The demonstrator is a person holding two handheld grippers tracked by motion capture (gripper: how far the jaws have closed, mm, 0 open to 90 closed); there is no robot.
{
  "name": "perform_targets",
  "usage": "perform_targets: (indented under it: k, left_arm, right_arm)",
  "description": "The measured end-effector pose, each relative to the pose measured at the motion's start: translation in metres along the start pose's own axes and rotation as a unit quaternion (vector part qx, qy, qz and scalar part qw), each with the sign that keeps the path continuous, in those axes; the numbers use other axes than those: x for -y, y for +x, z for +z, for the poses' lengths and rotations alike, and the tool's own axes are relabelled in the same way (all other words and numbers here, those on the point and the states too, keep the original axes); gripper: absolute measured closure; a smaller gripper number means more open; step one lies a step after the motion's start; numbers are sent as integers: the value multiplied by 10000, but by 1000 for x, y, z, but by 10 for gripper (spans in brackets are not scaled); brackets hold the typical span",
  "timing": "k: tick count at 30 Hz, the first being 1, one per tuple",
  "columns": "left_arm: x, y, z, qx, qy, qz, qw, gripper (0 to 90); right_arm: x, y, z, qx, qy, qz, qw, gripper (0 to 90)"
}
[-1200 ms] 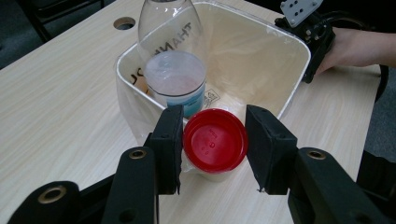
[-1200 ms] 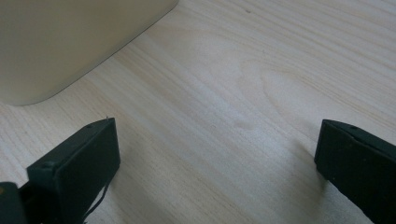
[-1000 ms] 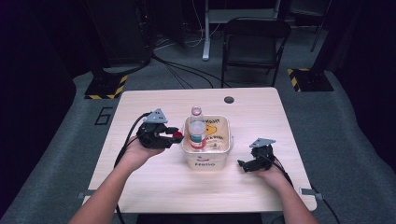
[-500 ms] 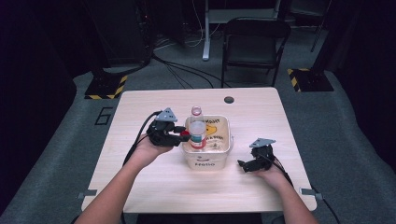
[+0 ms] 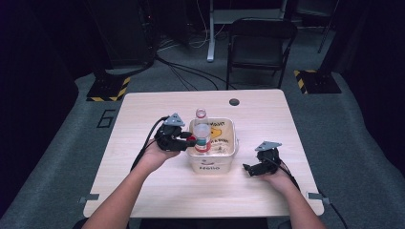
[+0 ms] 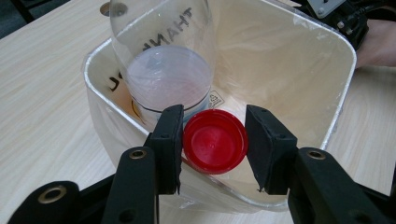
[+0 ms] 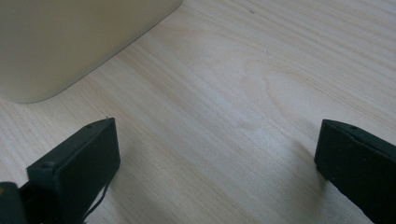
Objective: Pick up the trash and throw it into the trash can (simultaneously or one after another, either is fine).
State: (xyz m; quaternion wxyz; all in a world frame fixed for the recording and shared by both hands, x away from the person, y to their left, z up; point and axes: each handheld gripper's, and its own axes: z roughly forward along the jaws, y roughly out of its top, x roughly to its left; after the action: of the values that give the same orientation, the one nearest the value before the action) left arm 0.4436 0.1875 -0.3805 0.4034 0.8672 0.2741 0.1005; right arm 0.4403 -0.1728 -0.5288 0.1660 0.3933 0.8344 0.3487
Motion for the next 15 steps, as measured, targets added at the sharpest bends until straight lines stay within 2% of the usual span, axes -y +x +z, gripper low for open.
perform_targets:
  k: [6, 15]
  left_arm:
    - [0, -2, 3, -8, -10, -2, 10000, 581]
    - [0, -6, 10, 105, 94, 99, 9999, 580]
  right_arm:
    - [0, 0, 0, 1, -1, 0, 10000, 0]
    - [0, 0, 0, -8, -2, 1, 10000, 0]
